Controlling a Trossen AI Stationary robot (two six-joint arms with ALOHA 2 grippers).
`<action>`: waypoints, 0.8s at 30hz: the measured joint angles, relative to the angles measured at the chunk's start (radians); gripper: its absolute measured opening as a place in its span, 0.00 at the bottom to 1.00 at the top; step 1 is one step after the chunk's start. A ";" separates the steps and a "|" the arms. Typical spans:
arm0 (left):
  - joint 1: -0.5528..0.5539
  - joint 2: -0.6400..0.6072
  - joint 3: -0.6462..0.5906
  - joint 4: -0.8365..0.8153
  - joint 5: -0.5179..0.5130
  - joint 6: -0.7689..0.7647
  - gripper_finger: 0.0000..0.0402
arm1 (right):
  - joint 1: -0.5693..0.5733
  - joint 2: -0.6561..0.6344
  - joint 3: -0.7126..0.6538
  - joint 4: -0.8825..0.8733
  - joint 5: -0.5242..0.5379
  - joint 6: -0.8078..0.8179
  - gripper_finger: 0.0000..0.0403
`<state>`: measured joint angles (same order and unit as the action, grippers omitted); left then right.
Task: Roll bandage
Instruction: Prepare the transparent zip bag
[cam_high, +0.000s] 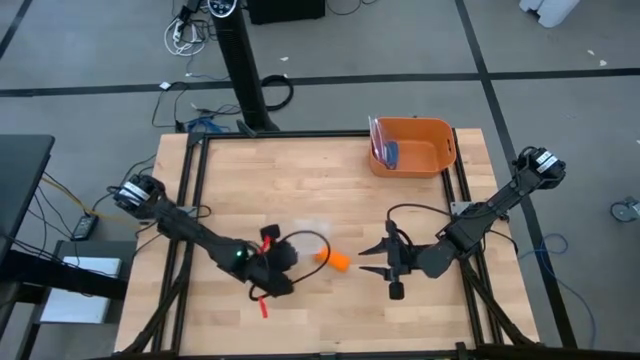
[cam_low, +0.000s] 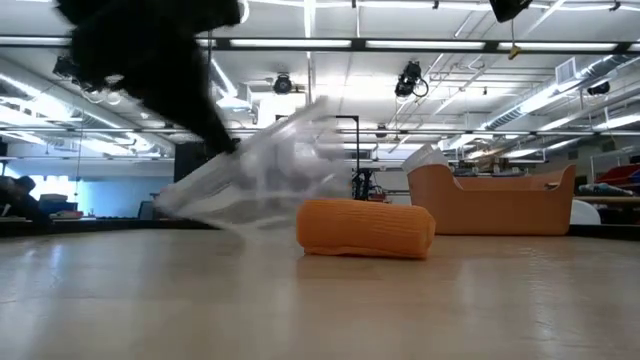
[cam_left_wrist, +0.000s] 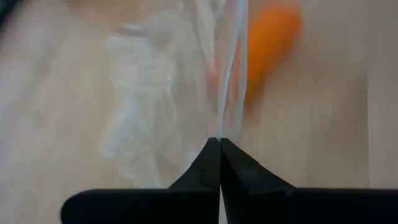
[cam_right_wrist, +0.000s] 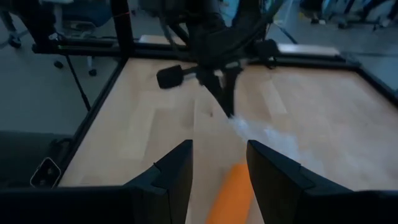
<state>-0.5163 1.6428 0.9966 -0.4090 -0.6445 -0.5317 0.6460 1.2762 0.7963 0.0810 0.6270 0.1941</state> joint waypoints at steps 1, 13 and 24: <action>0.011 0.000 0.004 0.056 -0.030 0.019 0.01 | 0.000 0.000 0.000 0.013 0.000 -0.017 0.38; 0.221 -0.001 0.006 0.625 0.108 0.296 0.00 | -0.021 0.000 0.000 0.091 0.037 -0.324 0.38; 0.292 -0.001 0.006 0.554 0.310 0.491 0.00 | -0.081 -0.008 0.119 -0.152 0.085 -0.144 0.38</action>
<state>-0.2245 1.6421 1.0023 0.1450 -0.3341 -0.0407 0.5652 1.2681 0.9154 -0.0706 0.7116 0.0502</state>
